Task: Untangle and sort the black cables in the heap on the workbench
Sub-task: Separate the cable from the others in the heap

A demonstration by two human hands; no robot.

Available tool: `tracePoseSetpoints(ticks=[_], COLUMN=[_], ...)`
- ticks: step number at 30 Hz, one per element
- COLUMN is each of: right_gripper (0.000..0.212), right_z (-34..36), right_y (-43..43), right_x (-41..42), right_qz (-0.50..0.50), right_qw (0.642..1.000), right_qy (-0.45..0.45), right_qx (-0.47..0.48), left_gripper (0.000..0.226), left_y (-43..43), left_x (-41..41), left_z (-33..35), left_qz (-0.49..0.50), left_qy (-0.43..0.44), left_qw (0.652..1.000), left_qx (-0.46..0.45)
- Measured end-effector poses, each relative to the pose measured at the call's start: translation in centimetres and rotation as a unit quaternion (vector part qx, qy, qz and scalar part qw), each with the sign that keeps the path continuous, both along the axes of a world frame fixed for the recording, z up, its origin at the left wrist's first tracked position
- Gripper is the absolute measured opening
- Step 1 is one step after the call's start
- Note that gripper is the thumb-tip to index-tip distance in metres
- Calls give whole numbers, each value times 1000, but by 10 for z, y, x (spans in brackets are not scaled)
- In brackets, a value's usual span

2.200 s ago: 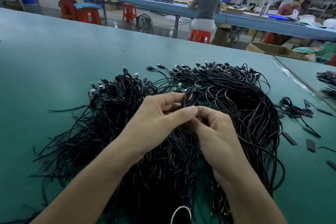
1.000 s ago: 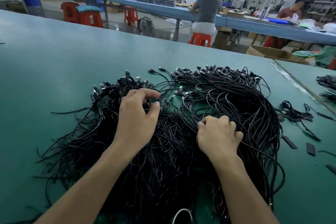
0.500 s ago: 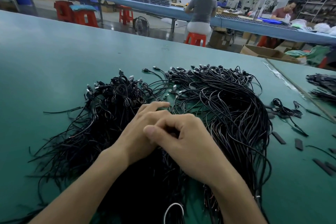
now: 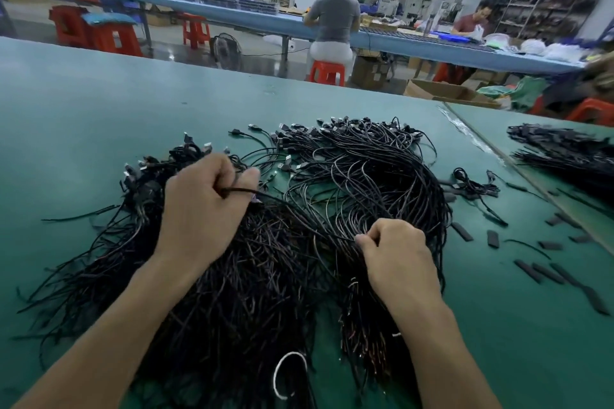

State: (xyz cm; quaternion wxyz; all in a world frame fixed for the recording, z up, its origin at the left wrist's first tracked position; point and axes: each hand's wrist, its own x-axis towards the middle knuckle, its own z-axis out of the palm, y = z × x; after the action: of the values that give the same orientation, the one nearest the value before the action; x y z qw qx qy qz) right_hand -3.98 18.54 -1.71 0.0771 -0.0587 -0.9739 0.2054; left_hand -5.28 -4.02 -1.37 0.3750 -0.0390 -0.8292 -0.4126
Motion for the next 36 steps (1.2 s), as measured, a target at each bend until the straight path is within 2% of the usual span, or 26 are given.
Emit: tracePoseSetpoints(ticks=[1, 2, 3, 5, 7, 9, 10, 13, 14, 15, 17, 18, 19, 22, 24, 26, 29, 31, 34, 36], right_gripper=[12, 24, 43, 74, 85, 77, 68, 41, 34, 29, 24, 19, 13, 13, 13, 14, 14, 18, 16, 16], right_z=[3, 5, 7, 18, 30, 34, 36, 42, 43, 44, 42, 40, 38, 36, 34, 32, 31, 31, 29, 26], right_y=[0, 1, 1, 0, -7, -11, -13, -17, -18, -18, -18, -19, -20, -18, -15, -12, -7, -7, -16, -23], right_x=[5, 9, 13, 22, 31, 35, 36, 34, 33, 32, 28, 26, 23, 19, 17, 15, 11, 9, 9, 10], right_qz=[6, 19, 44, 129, 244, 329, 336, 250, 228, 225, 252, 255, 244, 176, 145, 124, 80, 63, 115, 154], right_qw=[999, 996, 996, 989, 961, 922, 909, 869, 857, 859, 911, 934, 946, 956, 954, 949, 937, 926, 923, 925], right_qy=[1, 12, 28, 67, 67, 38, 26, -36, -66, -90, -89, -52, -5, 95, 121, 142, 209, 230, 161, 90], right_qx=[54, 86, 76, -19, -112, -199, -247, -425, -457, -451, -314, -245, -215, -215, -233, -254, -269, -292, -330, -335], left_gripper=[44, 41, 38, 34, 33, 33, 34, 36, 35, 35, 35, 35, 36, 34, 40, 54, 62, 58, 44, 36], left_y=[6, 11, 16, 21, 22, 24, 24, 21, 20, 21, 23, 24, 25, 27, 28, 27, 22, 20, 23, 23], left_x=[4, 8, 11, 16, 19, 22, 24, 24, 24, 24, 25, 25, 25, 27, 27, 29, 34, 40, 47, 47], left_z=[2, 3, 4, 2, 1, 0, 0, -1, -1, -2, -3, -1, 2, 12, 18, 24, 34, 41, 48, 50], left_qz=[-27, -43, -49, -53, -63, -75, -67, 11, 32, 43, 25, 0, -31, -140, -167, -168, -270, -409, -585, -642], left_qy=[-22, -47, -71, -119, -168, -189, -196, -255, -282, -300, -298, -282, -262, -214, -212, -245, -350, -387, -387, -362], left_qw=[998, 992, 981, 955, 930, 919, 917, 897, 884, 876, 886, 903, 921, 956, 959, 952, 896, 826, 697, 628], left_qx=[-54, -111, -172, -267, -321, -337, -340, -361, -371, -376, -354, -325, -285, -144, -89, -70, -53, 14, 151, 251])
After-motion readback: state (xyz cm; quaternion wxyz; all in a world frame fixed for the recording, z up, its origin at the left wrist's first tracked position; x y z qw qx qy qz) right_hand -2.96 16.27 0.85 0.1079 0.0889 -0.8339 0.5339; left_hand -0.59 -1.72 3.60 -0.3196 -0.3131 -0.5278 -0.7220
